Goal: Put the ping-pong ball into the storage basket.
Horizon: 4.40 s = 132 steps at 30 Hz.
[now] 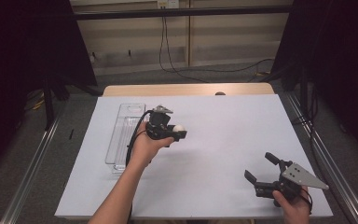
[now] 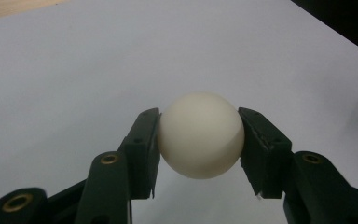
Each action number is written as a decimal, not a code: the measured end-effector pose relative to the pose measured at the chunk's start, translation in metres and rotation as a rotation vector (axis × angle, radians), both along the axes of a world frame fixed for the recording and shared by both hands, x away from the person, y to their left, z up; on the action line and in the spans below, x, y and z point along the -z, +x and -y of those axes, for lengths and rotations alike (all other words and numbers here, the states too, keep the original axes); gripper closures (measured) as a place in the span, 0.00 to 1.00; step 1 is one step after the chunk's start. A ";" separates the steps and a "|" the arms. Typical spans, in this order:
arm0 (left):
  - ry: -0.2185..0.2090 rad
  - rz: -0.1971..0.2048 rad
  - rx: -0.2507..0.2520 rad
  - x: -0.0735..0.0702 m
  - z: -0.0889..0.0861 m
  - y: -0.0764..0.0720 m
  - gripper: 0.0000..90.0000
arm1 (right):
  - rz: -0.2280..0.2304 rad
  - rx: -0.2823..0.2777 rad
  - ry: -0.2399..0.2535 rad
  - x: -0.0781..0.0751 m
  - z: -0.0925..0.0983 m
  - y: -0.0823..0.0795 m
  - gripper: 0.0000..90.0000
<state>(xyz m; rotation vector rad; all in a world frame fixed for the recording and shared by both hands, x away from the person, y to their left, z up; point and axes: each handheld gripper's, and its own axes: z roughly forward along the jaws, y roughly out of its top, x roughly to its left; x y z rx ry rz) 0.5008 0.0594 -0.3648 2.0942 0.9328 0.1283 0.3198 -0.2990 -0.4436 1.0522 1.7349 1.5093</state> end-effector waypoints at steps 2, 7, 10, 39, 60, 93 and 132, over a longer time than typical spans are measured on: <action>-0.005 -0.005 0.006 0.000 -0.001 0.000 0.57 | -0.001 0.000 0.001 0.000 0.000 0.000 0.02; -0.002 -0.002 -0.003 -0.001 -0.003 0.001 0.57 | 0.002 -0.001 -0.001 0.000 0.000 0.000 0.02; 0.006 -0.004 0.001 -0.002 -0.004 0.001 0.57 | 0.002 -0.001 -0.001 0.000 0.000 0.000 0.02; 0.024 -0.020 -0.008 -0.007 -0.017 0.003 0.57 | 0.003 -0.006 -0.004 0.000 0.000 0.000 0.02; 0.006 -0.015 -0.029 -0.010 -0.023 0.005 0.57 | 0.004 -0.008 -0.004 0.000 0.000 0.000 0.02; 0.010 -0.013 -0.055 -0.018 -0.034 0.008 0.57 | 0.005 -0.007 -0.002 0.000 0.000 0.000 0.02; 0.031 -0.009 -0.088 -0.025 -0.051 0.010 0.57 | 0.013 -0.010 -0.019 -0.001 -0.001 0.000 0.02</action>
